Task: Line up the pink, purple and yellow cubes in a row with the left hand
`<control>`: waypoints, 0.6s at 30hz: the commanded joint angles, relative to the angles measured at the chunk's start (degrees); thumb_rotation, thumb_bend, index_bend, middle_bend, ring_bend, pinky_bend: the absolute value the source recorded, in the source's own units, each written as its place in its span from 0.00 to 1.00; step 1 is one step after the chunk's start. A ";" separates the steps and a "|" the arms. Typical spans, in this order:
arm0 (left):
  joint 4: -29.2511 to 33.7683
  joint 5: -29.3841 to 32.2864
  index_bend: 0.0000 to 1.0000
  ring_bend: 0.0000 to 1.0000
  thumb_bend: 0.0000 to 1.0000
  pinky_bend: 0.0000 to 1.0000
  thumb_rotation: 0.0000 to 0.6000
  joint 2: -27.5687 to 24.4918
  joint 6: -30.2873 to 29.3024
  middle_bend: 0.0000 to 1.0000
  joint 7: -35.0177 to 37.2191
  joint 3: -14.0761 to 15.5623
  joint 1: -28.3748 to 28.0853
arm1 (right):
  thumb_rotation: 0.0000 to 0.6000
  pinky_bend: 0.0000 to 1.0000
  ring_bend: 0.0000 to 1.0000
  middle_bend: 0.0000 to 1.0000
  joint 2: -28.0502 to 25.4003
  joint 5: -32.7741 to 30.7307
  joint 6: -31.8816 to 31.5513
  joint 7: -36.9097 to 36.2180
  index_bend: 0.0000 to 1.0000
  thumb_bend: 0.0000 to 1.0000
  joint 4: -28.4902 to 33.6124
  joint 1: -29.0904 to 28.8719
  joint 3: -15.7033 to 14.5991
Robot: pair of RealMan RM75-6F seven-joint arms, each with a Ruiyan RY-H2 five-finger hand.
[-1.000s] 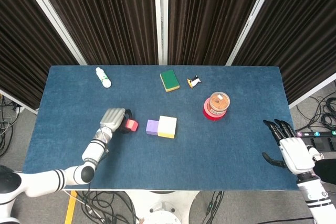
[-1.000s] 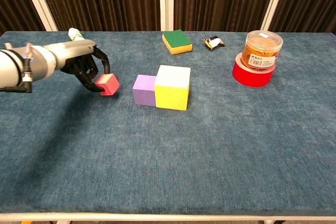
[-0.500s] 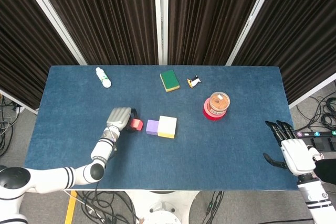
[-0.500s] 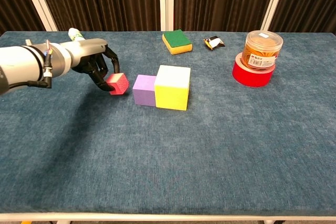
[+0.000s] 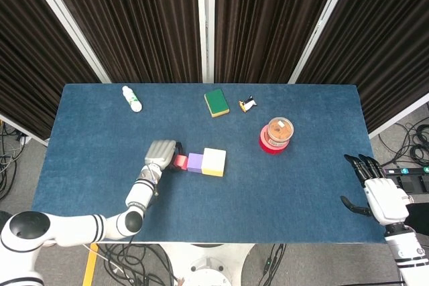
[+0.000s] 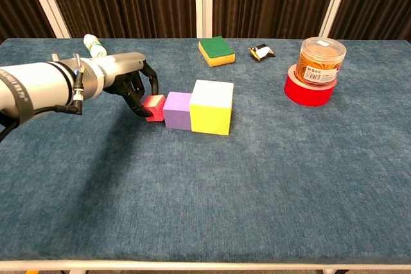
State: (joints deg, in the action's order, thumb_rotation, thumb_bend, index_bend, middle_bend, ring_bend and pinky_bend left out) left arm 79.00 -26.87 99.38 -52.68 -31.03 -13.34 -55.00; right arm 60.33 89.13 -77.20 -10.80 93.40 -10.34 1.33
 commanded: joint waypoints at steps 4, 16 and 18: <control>-0.60 0.76 0.51 0.94 0.28 1.00 1.00 0.68 -0.21 0.91 -0.67 -0.18 -0.47 | 1.00 0.00 0.00 0.10 -0.19 -0.21 0.03 -0.12 0.00 0.17 0.03 0.00 0.02; -1.03 0.88 0.47 0.94 0.26 1.00 1.00 2.08 -2.13 0.91 -2.43 -0.32 -0.99 | 1.00 0.00 0.00 0.11 -0.50 -0.38 0.13 -0.50 0.00 0.19 0.11 0.09 -0.15; -1.10 0.91 0.47 0.94 0.26 1.00 1.00 2.23 -2.13 0.91 -2.43 -0.50 -0.98 | 1.00 0.00 0.00 0.11 -0.51 -0.43 0.17 -0.57 0.00 0.19 0.09 0.07 -0.14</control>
State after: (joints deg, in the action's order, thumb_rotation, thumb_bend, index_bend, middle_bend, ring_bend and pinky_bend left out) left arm 77.90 -25.98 101.59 -54.81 -33.47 -13.82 -55.99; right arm 59.82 88.69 -77.03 -11.38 93.49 -10.27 1.19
